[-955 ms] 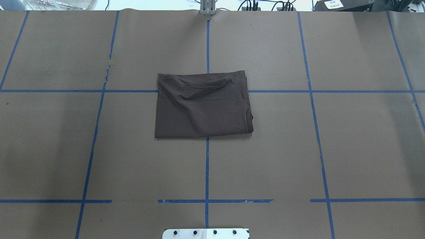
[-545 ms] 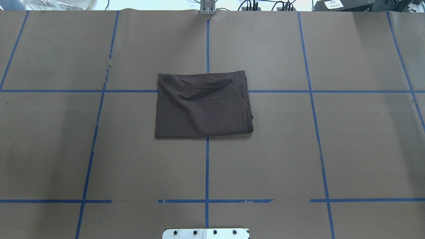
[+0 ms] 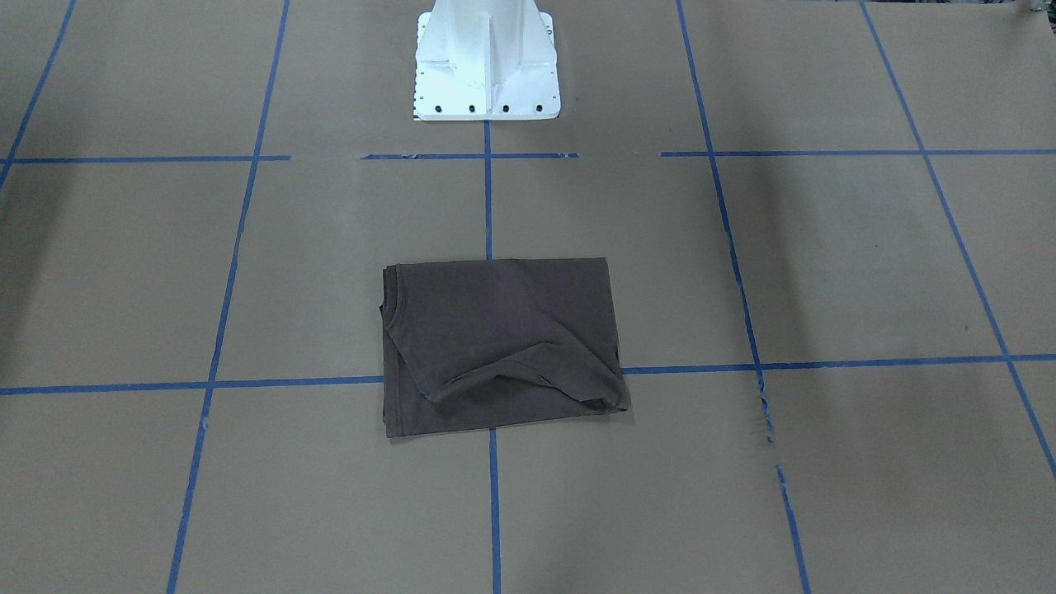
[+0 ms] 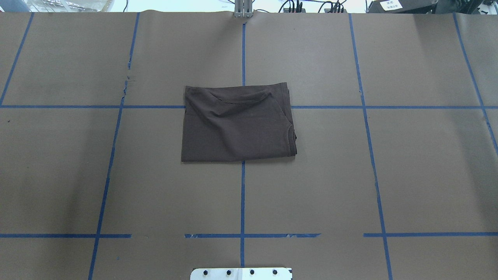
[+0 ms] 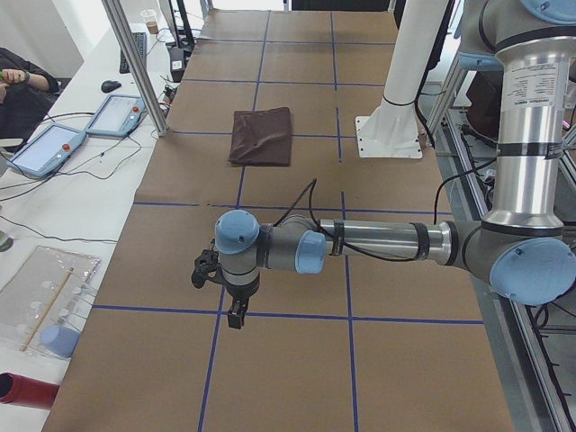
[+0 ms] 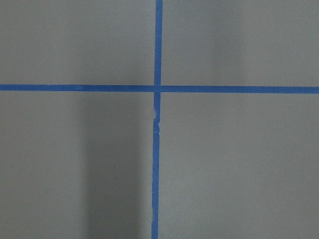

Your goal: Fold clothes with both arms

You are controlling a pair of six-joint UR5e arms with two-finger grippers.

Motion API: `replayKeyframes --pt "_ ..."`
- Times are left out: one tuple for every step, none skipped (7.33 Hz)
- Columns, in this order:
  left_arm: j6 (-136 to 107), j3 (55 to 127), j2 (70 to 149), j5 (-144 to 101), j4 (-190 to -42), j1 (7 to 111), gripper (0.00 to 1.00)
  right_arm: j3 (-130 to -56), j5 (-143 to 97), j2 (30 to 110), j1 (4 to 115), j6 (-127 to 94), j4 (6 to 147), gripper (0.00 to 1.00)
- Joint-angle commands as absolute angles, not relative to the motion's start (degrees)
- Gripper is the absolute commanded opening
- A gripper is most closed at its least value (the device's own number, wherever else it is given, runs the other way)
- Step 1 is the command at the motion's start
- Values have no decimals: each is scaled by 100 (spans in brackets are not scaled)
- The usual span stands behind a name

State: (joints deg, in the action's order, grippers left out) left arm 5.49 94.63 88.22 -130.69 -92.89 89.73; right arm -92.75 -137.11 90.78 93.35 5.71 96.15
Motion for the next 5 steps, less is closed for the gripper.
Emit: replayKeyframes --pt "554 9721 8772 -13235 -9132 8982 100 -9290 -13720 9079 9343 571 9615 100" --pt "554 9721 8754 -13271 -9132 8982 100 -9299 -13720 9079 9343 571 9615 100" --pt "562 9695 8745 -13271 -9132 8982 100 -9299 -13720 9079 9343 571 9615 100" --pt "571 9660 8745 -13280 -9132 8991 100 -9299 -13720 9070 9343 571 9615 100" --pt "571 9659 8745 -13280 -9132 8991 100 -9290 -13720 9070 9343 571 9615 100"
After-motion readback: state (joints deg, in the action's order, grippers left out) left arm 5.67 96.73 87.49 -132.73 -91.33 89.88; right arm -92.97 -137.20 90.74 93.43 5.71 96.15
